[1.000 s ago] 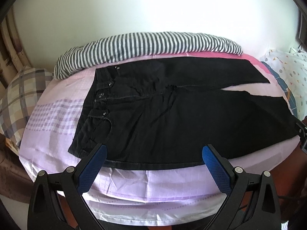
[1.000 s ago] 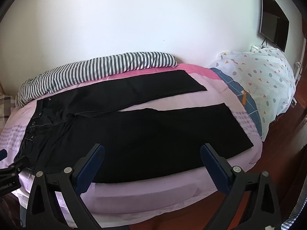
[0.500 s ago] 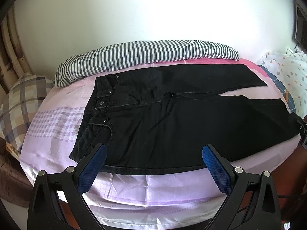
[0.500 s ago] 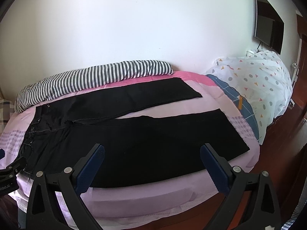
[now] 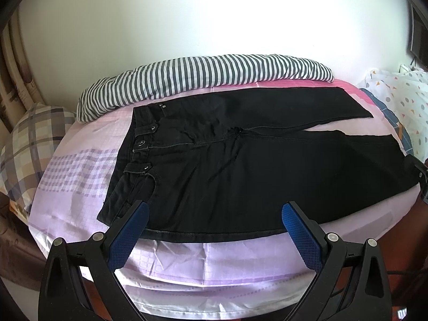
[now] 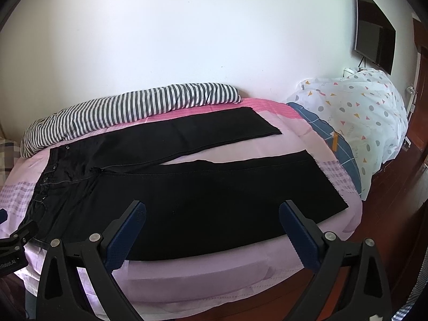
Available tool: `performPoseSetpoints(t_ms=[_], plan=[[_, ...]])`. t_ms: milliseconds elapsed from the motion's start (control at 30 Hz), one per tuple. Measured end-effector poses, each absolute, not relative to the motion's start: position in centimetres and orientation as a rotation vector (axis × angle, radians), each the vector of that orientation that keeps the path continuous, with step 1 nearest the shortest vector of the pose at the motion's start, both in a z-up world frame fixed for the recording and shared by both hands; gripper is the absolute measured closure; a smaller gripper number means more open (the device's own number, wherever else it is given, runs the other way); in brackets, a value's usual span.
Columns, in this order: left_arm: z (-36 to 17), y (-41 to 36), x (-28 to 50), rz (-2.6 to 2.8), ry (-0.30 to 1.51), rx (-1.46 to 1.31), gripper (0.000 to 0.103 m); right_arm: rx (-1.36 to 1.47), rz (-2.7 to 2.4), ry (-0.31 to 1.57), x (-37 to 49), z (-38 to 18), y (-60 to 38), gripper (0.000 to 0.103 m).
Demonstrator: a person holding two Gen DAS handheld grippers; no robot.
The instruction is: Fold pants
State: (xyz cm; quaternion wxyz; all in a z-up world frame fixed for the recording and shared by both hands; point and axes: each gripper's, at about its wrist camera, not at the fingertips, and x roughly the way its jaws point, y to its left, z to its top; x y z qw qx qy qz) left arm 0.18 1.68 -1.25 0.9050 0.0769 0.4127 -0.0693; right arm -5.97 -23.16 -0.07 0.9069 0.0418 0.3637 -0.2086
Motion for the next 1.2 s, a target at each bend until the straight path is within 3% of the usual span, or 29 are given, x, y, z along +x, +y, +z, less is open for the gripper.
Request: performPoseSetpoints(t_ms=[1200], plan=[[-1.68, 1.86, 0.25, -0.147, 0.863, 0.158, 0.003, 0.116, -0.417, 0.779, -5.50, -0.62, -23.57, 0.005]])
